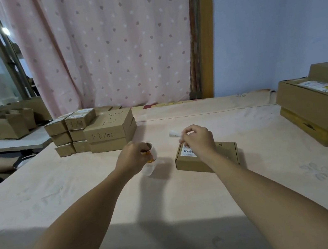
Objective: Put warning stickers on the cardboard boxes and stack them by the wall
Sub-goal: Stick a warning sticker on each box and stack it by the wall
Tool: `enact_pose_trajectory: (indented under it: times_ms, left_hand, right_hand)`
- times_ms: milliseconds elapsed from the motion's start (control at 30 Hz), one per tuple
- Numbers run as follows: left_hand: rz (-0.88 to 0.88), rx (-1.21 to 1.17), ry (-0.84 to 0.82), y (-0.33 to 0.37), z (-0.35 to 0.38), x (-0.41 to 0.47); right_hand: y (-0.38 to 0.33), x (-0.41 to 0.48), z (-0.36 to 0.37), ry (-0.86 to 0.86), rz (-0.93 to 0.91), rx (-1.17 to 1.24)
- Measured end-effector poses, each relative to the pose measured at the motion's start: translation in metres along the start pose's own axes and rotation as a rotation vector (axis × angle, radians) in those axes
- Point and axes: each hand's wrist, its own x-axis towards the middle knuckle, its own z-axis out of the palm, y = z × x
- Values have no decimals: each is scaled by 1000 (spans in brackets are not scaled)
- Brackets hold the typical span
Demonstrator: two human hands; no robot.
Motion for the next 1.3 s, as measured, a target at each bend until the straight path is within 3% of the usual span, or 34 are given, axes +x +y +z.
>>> enact_pose_trajectory:
  times_ms: [100,300,533,700,867,1133,1300]
  left_hand:
    - [89,189,-60,-8,6,-2]
    - [149,335,-133,-13,19,-8]
    - [216,399,-67,-15,15,-9]
    - [99,162,81,6,11,-4]
    - [-53,-22,11,71,32,14]
    - [12,-206,-172,133,91,19]
    - [118,-222,-207,139,117,16]
  right_hand:
    - [7,2,-6,-7,38,48]
    - [15,2,-19,-42,98,127]
    - [30,6,-27,12,114,111]
    - [37,4,-38,-17,102,88]
    - [38,1,-57,-86,77,-51]
    - [63,6,-109,-190,26,-215]
    - [84,14,-126,-148,27,-240]
